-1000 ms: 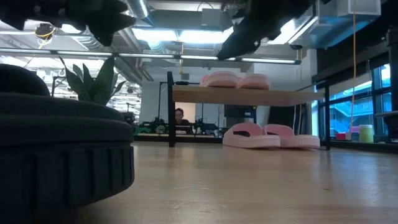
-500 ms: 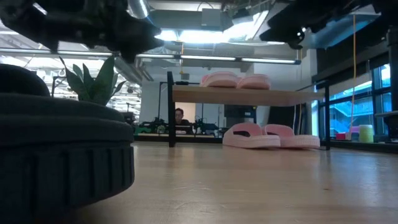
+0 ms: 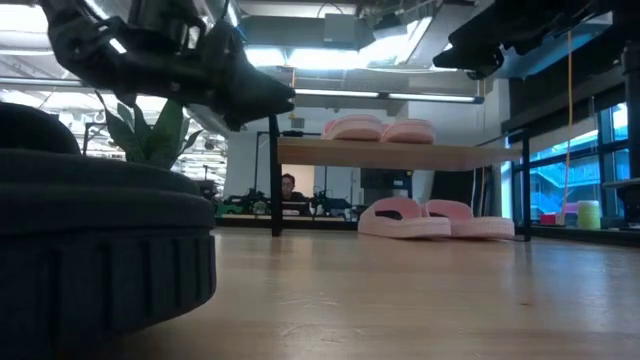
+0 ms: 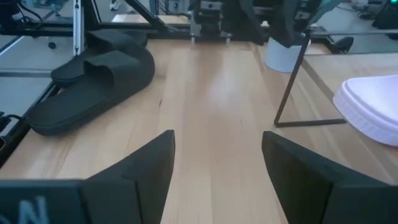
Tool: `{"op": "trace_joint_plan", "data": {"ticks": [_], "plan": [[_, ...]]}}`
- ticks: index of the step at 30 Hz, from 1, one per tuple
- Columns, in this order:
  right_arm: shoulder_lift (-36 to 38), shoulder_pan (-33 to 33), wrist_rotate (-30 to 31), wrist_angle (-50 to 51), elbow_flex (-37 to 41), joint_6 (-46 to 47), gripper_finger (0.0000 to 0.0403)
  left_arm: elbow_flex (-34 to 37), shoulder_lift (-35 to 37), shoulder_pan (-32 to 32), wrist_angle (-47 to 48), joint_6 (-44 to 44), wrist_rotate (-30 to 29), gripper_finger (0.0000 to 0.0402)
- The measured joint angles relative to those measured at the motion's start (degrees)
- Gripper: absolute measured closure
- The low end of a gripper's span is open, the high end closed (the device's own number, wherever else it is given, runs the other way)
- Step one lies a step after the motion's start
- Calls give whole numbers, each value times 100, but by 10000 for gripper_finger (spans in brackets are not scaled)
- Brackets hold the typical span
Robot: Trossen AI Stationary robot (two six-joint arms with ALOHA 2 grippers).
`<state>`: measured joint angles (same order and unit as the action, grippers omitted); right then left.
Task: Pick and place slides into the shelf
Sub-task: Adjust the shelf
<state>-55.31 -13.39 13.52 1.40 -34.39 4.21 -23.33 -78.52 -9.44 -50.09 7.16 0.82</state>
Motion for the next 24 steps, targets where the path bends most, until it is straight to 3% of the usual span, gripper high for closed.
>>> {"op": "trace_joint_plan", "data": {"ticks": [13,24], "plan": [[-2,0,0,88,0,129,161,-11,-28,-512,320,-23,-433,235],[-5,0,0,106,0,124,161,-11,-28,-735,337,-18,-403,235]]}}
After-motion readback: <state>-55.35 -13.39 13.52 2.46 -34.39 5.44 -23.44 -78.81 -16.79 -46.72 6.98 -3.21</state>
